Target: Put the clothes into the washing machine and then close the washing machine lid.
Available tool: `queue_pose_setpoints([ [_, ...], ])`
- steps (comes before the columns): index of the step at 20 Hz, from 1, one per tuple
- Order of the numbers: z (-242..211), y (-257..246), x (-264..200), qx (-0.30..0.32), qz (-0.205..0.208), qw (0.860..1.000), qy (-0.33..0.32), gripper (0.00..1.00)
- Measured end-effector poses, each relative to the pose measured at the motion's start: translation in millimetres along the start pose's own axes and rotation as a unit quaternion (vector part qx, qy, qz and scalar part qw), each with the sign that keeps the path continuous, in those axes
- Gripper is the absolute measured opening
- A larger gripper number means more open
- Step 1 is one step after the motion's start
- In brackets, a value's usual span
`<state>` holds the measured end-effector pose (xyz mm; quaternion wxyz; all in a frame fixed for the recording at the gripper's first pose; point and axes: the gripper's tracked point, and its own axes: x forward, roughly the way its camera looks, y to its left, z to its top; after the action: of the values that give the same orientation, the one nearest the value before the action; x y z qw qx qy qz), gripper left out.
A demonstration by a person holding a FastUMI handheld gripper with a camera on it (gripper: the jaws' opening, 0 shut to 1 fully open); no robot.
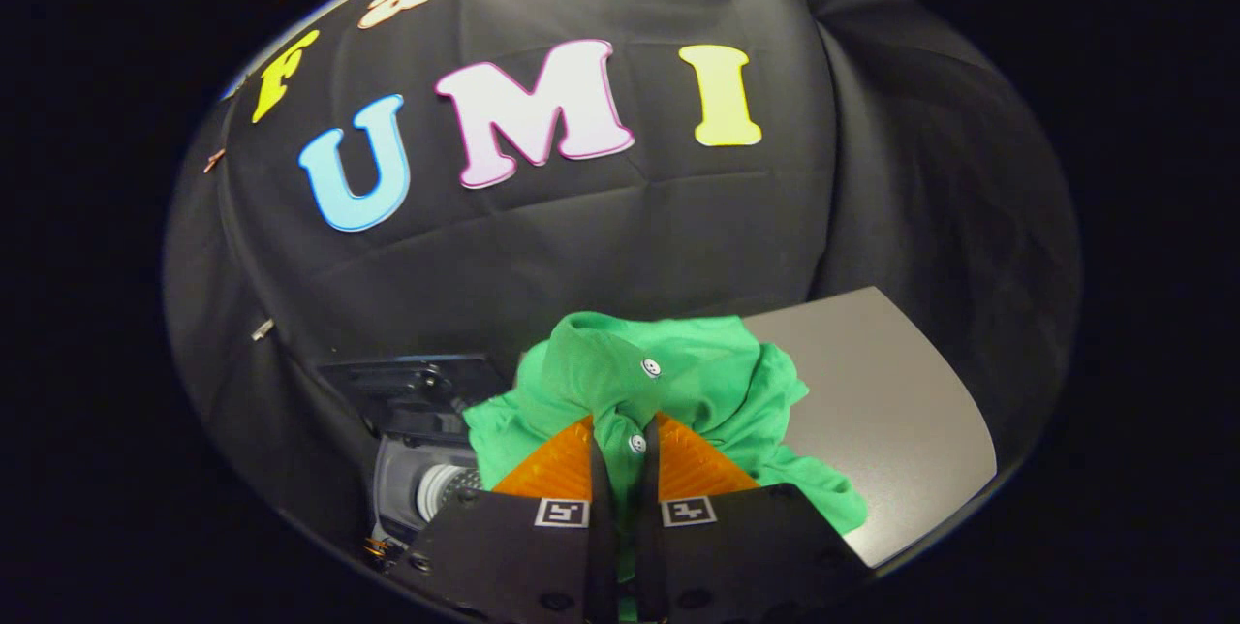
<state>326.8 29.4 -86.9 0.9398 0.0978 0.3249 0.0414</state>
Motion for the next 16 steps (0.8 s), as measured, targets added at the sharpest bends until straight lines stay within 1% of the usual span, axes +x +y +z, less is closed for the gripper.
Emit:
queue_pose_setpoints([
  [3,3.1,49.2,-8.8,-0.008,0.032,0.999,-0.002,0.12],
  [6,-3.8,95.0,-4.4,-0.035,0.044,0.998,-0.002,0.12],
  [8,-10.7,126.0,-0.7,-0.042,0.057,0.998,-0.001,0.13],
  [12,-39.2,188.2,11.7,-0.059,0.092,0.994,0.019,0.12],
  [16,-76.6,230.3,35.3,-0.056,0.110,0.992,0.042,0.12],
])
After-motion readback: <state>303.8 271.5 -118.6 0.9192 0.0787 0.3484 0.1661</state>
